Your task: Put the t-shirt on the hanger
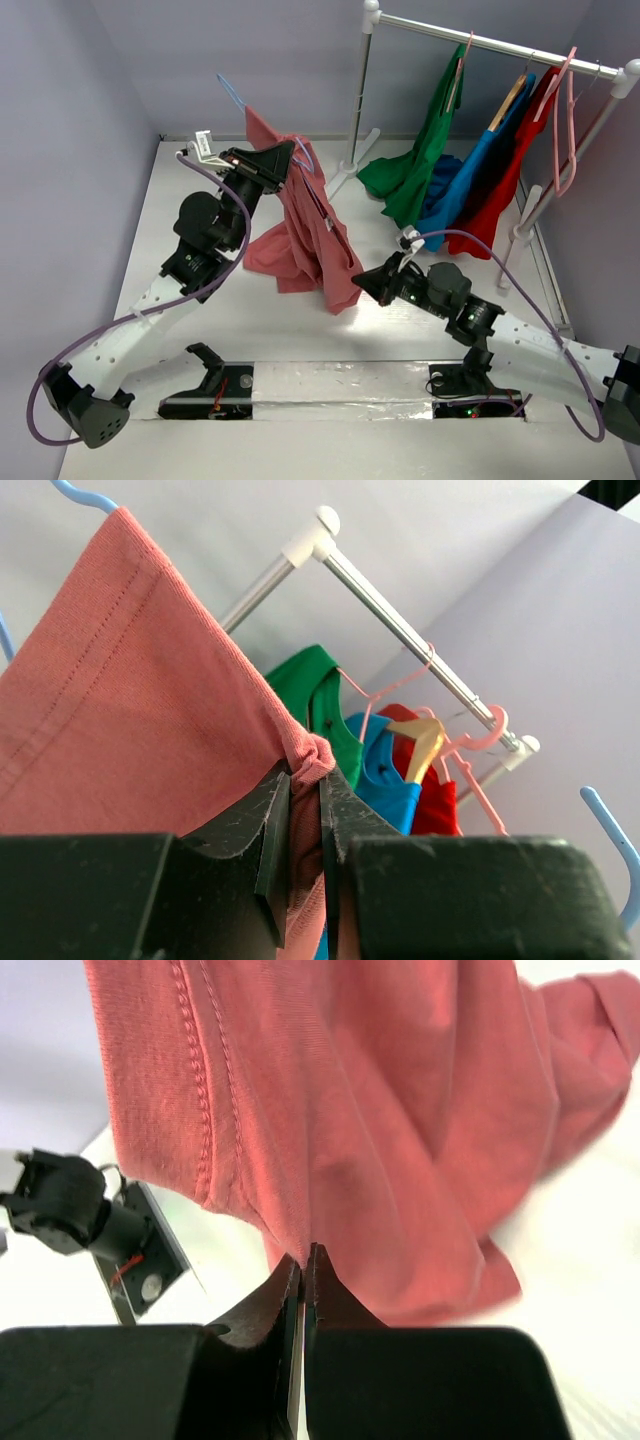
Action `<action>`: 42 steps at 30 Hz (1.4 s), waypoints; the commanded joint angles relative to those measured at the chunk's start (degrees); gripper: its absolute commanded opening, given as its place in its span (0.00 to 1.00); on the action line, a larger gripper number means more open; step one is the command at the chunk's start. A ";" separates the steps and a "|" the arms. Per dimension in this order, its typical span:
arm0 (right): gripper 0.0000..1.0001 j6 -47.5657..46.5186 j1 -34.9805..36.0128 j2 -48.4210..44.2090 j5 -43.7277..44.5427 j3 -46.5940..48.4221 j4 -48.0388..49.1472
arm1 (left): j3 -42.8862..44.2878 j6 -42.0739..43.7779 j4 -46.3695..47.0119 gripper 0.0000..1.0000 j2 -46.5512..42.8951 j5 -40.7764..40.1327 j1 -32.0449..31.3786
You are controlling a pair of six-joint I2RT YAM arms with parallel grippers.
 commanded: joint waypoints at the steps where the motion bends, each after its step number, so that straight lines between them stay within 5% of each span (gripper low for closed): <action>1: 0.00 -0.23 1.23 -1.80 -0.36 1.05 -8.46 | 4.21 3.82 9.36 0.00 1.09 -2.17 0.82; 8: 0.00 -1.63 3.69 -1.01 0.34 7.28 -15.51 | 4.30 2.95 11.39 0.00 3.03 0.28 0.82; 12: 0.00 -1.99 6.14 -1.28 1.82 13.52 -17.97 | -3.68 -0.30 12.09 0.00 1.37 0.90 0.82; 14: 0.08 -1.99 6.85 0.03 3.06 17.38 -21.75 | -9.73 -2.76 12.53 0.00 -0.66 1.86 0.82; 18: 0.46 -3.30 11.15 6.45 8.32 22.14 -26.66 | -17.93 -8.83 12.54 0.00 -4.61 4.59 0.82; 22: 0.62 -4.36 11.16 8.39 11.50 25.14 -33.44 | -21.81 -10.15 10.69 0.00 -9.09 4.77 1.35; 32: 0.56 -5.77 11.68 12.61 11.95 24.97 -33.54 | -21.19 -11.03 7.70 0.00 -11.30 6.88 1.87; 42: 0.64 -5.06 15.29 9.36 12.46 21.89 -29.32 | -20.49 -11.03 8.93 0.00 -8.22 6.00 2.93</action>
